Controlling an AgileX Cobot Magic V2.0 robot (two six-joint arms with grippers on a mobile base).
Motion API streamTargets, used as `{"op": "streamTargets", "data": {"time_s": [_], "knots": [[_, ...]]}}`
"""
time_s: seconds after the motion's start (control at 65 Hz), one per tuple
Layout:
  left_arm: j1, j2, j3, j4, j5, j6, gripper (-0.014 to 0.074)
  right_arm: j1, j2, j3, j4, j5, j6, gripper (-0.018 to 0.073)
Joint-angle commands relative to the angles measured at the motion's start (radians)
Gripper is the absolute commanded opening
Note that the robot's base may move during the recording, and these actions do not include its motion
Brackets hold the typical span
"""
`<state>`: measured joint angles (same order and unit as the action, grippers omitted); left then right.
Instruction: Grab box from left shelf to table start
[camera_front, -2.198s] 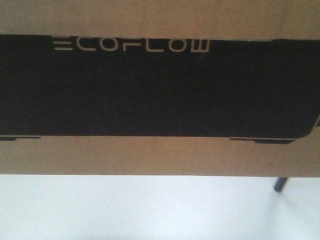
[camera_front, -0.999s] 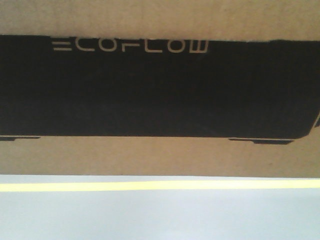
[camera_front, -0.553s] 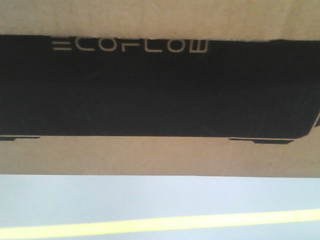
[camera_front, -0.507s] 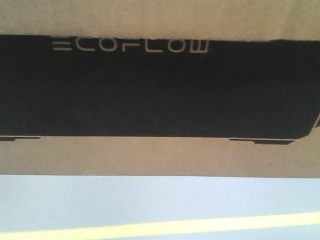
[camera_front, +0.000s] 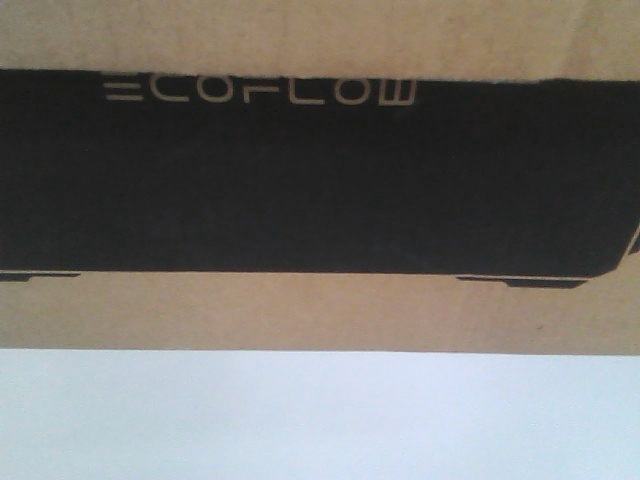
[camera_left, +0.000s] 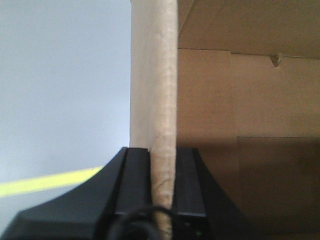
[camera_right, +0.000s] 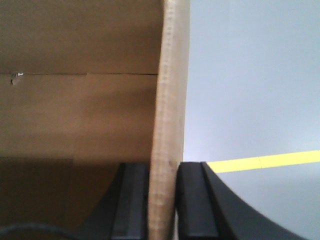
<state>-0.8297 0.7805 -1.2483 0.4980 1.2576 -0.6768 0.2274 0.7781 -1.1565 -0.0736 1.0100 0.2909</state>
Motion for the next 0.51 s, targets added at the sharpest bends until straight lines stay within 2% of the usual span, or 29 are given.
{"op": "streamTargets", "data": {"time_s": [0.0,0.492], "knots": [[-0.003,-0.020,-0.041,0.126,-0.064,-0.011,-0.0102,-0.011,-0.004,-0.034,-0.126,-0.084,-0.005,0.0066],[-0.003,-0.020,-0.041,0.126,-0.064,-0.011,-0.0102,-0.011,-0.004,-0.034,-0.126,-0.083,-0.005,0.0066]]}}
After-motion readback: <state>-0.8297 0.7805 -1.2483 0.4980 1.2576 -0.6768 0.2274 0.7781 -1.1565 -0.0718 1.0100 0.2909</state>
